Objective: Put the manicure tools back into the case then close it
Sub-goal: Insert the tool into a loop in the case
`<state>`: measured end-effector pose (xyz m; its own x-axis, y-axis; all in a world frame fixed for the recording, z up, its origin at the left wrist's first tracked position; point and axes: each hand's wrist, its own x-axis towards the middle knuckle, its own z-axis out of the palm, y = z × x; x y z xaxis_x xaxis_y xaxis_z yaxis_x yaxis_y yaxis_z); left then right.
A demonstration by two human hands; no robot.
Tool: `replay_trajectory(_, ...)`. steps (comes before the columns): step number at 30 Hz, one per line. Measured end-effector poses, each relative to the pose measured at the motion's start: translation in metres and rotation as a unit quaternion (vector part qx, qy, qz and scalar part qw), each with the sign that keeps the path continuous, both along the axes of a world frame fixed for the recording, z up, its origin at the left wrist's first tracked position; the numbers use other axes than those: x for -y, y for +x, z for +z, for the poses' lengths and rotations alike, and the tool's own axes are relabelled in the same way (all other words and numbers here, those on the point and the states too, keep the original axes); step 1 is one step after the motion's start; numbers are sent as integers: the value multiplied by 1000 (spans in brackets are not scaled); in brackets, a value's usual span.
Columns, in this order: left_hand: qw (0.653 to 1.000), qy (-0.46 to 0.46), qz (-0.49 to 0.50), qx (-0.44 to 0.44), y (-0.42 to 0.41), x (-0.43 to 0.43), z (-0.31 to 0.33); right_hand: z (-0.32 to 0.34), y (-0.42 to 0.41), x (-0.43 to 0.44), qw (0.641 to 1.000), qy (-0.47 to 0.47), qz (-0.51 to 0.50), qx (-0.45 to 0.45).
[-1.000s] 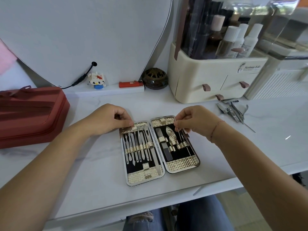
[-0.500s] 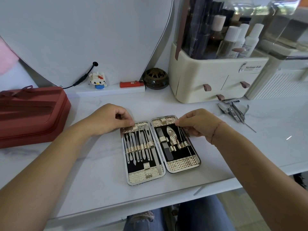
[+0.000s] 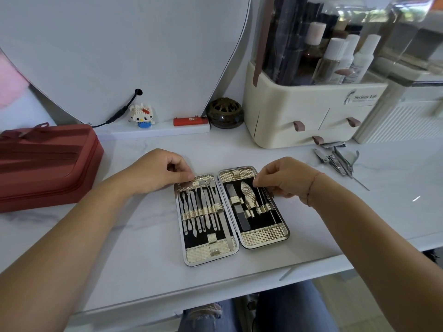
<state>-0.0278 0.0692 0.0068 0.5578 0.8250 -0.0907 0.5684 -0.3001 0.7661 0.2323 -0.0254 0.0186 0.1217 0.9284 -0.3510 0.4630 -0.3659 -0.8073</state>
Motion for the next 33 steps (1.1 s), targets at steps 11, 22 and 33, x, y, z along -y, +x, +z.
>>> replay_trajectory(11, 1000, 8, -1, -6, 0, 0, 0, -3, 0, 6, 988, 99, 48, 107)
replay_trajectory(22, 1000, 9, 1, -9, 0, 1, 1, -7, -3, 1, 971, 167, 60, 158)
replay_trajectory(33, 1000, 5, 3, -4, 0, 0, 0, -6, 10, 8, 972, 182, 76, 129)
